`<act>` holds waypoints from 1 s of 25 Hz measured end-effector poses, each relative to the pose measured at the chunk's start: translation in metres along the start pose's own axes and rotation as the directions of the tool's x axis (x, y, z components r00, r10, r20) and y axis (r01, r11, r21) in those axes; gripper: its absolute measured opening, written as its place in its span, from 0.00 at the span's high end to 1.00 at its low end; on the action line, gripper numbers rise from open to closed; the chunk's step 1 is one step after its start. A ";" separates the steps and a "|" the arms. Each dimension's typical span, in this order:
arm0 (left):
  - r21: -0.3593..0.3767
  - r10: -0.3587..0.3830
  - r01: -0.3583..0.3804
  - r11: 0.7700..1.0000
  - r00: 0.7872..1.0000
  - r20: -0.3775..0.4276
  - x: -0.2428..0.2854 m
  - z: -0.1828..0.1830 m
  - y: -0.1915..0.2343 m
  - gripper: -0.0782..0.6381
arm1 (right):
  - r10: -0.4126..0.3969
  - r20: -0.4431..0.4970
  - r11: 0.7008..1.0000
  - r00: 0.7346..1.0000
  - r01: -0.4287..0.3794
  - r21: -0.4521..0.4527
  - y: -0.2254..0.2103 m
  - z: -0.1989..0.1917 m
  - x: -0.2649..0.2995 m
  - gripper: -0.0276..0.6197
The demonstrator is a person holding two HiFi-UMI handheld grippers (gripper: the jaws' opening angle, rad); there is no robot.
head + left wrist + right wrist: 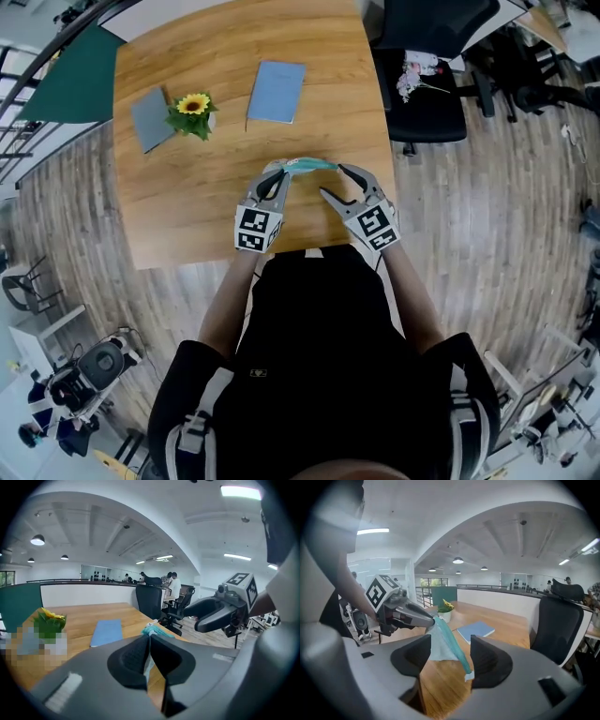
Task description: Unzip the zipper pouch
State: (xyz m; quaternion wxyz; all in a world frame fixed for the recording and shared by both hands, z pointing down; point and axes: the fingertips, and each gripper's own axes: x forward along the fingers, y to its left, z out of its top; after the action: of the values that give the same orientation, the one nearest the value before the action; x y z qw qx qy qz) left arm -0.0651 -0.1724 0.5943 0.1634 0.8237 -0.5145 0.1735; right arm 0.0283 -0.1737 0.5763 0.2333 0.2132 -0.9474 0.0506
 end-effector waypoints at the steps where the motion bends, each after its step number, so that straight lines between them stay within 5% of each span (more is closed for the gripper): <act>1: -0.002 0.000 0.000 1.000 1.000 0.005 -0.006 0.003 0.000 0.87 | 0.017 0.003 1.000 1.000 -0.017 -0.025 0.004 0.006 0.004 0.55; 7: 0.039 -0.034 0.033 0.999 0.999 0.028 -0.042 0.022 -0.008 0.87 | 0.122 0.002 0.976 0.993 -0.120 -0.184 0.030 0.039 0.021 0.59; 12: 0.154 -0.078 0.075 0.985 0.997 0.019 -0.056 0.034 -0.026 0.87 | 0.226 -0.066 0.929 0.972 -0.236 -0.286 0.062 0.043 0.034 0.60; 14: 0.186 -0.088 0.083 0.979 0.996 0.015 -0.061 0.037 -0.034 0.87 | 0.243 -0.076 0.920 0.967 -0.255 -0.297 0.069 0.042 0.036 0.68; 16: 0.191 -0.093 0.088 0.978 0.996 0.016 -0.066 0.038 -0.036 0.87 | 0.239 -0.056 0.923 0.969 -0.245 -0.296 0.070 0.046 0.033 0.84; 18: 0.184 -0.107 0.101 0.978 0.994 0.024 -0.071 0.039 -0.038 0.86 | 0.243 -0.034 0.923 0.969 -0.242 -0.298 0.072 0.051 0.029 0.90; 21: 0.180 -0.138 0.130 0.975 0.990 0.030 -0.078 0.039 -0.041 0.77 | 0.263 -0.033 0.906 0.964 -0.259 -0.334 0.077 0.051 0.024 0.93; 25: 0.137 -0.260 0.255 0.957 0.965 0.017 -0.081 0.037 -0.052 0.65 | 0.316 -0.060 0.843 0.947 -0.309 -0.440 0.091 0.047 0.014 0.93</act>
State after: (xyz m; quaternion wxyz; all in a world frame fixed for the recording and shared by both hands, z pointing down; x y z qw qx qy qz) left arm -0.0470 -0.1026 0.5201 0.1199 0.8957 -0.3928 0.1703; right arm -0.0418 -0.1058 0.5410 0.2572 -0.0021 -0.9574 -0.1312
